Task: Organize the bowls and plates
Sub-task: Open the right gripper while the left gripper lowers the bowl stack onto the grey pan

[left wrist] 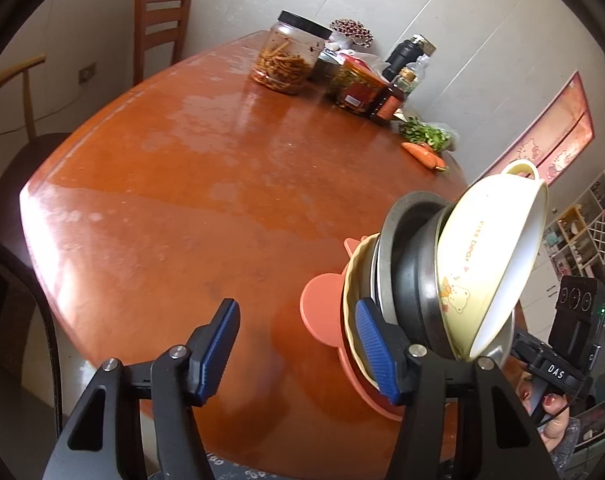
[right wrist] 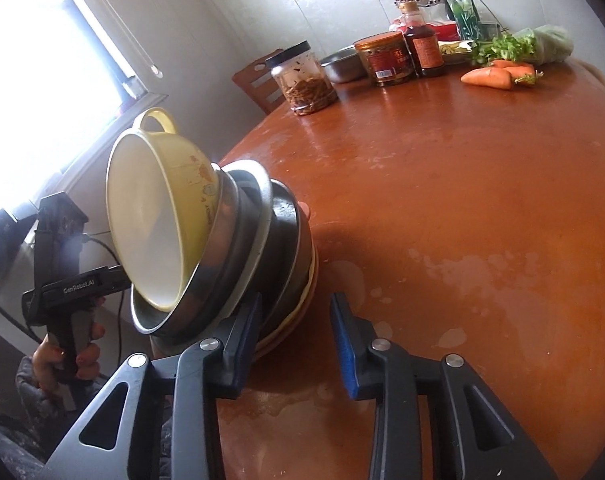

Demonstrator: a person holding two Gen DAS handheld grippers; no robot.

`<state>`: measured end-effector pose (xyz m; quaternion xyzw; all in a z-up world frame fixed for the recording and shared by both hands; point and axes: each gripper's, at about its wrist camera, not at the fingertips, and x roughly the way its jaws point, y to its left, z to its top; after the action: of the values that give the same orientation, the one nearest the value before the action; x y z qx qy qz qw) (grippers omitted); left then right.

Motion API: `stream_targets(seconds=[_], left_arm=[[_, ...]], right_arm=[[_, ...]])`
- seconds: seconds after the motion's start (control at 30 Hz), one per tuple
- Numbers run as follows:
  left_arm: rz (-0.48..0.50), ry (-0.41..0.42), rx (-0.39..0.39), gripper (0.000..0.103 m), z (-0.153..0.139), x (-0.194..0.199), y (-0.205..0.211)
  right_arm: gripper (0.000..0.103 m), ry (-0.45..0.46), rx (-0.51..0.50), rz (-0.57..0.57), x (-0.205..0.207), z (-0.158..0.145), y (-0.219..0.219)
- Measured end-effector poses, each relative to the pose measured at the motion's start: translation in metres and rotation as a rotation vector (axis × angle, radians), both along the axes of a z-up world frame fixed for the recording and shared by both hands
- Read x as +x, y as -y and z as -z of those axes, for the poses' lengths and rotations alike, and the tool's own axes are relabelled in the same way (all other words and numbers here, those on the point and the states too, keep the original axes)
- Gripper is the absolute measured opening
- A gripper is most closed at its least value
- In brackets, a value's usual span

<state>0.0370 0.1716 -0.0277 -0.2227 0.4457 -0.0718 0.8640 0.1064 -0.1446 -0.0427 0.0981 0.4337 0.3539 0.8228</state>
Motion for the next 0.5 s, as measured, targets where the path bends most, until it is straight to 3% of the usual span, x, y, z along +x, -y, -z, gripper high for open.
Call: stream_targets(seconds=[0.5], left_arm=[[0.098,0.019,0.055,0.056,-0.004,0.033,0.049]], right_arm=[[0.035,0.018,-0.02,0.073,0.003,-0.002,0.038]])
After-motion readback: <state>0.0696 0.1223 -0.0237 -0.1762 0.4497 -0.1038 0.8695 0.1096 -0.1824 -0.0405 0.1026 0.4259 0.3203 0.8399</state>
